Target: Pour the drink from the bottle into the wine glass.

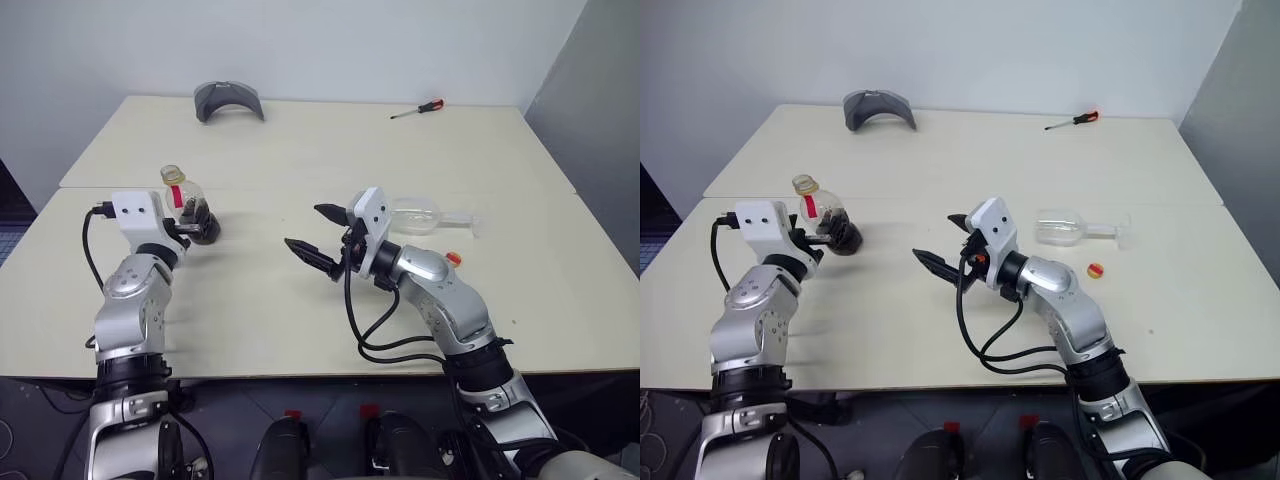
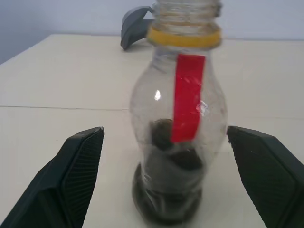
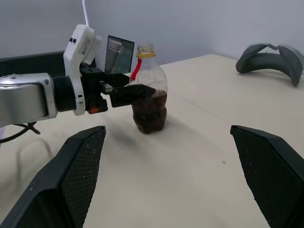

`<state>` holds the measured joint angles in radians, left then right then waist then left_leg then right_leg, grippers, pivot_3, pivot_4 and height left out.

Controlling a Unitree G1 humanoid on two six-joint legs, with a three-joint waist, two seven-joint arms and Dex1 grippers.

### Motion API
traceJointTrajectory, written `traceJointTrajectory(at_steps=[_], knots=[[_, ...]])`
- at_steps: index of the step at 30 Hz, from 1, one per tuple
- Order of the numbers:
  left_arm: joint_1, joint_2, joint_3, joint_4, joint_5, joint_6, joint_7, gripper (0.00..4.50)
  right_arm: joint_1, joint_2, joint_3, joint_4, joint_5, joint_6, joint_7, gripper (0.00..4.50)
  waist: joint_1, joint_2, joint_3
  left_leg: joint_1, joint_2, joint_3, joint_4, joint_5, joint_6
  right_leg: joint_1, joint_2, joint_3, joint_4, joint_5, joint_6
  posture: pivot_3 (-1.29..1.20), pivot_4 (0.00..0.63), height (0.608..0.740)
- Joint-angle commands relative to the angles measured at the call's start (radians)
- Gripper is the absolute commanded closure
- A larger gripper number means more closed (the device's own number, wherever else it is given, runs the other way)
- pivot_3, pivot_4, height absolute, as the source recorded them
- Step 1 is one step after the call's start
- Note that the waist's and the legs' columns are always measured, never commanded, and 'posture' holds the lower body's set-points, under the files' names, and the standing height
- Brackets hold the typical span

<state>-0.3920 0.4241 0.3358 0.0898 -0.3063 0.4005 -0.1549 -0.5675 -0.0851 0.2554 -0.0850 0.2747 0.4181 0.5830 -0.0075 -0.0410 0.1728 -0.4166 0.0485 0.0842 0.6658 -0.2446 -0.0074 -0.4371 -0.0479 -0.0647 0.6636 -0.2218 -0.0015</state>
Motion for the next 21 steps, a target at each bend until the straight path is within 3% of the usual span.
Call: traceJointTrajectory(at_steps=[1, 5, 9, 13, 21], knots=[[0.067, -0.02, 0.042, -0.177, -0.034, 0.088, 0.053, 0.04, 0.006, 0.006, -0.017, -0.059, 0.005, -0.021, -0.013, 0.0, 0.0, 0.0, 0.0, 0.0, 0.0, 0.0, 0.0, 0.0, 0.0, 0.0, -0.002, 0.0, 0.0, 0.0, 0.0, 0.0, 0.15, 0.74], [0.162, -0.05, 0.047, -0.358, -0.069, 0.198, 0.081, 0.04, 0.038, -0.017, -0.023, -0.093, 0.004, -0.009, -0.021, 0.0, 0.0, 0.0, 0.0, 0.0, 0.0, -0.001, 0.0, 0.0, 0.0, 0.0, -0.003, 0.0, 0.0, 0.0, 0.0, 0.0, 0.15, 0.74], [0.255, -0.054, -0.025, -0.534, -0.137, 0.299, 0.021, 0.04, 0.077, -0.077, -0.032, -0.125, -0.025, -0.003, -0.035, 0.0, 0.004, 0.0, 0.0, 0.0, -0.001, -0.001, 0.0, 0.0, 0.0, 0.001, -0.004, 0.0, 0.0, -0.001, 0.002, 0.0, 0.15, 0.74], [0.3, 0.012, -0.179, -0.687, -0.189, 0.315, -0.143, 0.04, 0.139, -0.213, -0.057, -0.154, -0.117, -0.025, -0.049, 0.0, 0.012, 0.0, 0.0, 0.0, -0.002, -0.001, 0.0, 0.001, 0.001, 0.002, -0.004, -0.001, -0.001, -0.002, 0.004, 0.0, 0.15, 0.74], [0.26, 0.116, -0.255, -0.748, -0.327, 0.346, -0.366, 0.04, 0.248, -0.45, -0.134, -0.127, -0.278, -0.16, -0.071, 0.0, 0.003, 0.001, 0.0, 0.002, -0.002, -0.001, -0.001, 0.001, 0.002, 0.001, 0.003, 0.001, -0.001, -0.003, 0.002, 0.0, 0.15, 0.74]])
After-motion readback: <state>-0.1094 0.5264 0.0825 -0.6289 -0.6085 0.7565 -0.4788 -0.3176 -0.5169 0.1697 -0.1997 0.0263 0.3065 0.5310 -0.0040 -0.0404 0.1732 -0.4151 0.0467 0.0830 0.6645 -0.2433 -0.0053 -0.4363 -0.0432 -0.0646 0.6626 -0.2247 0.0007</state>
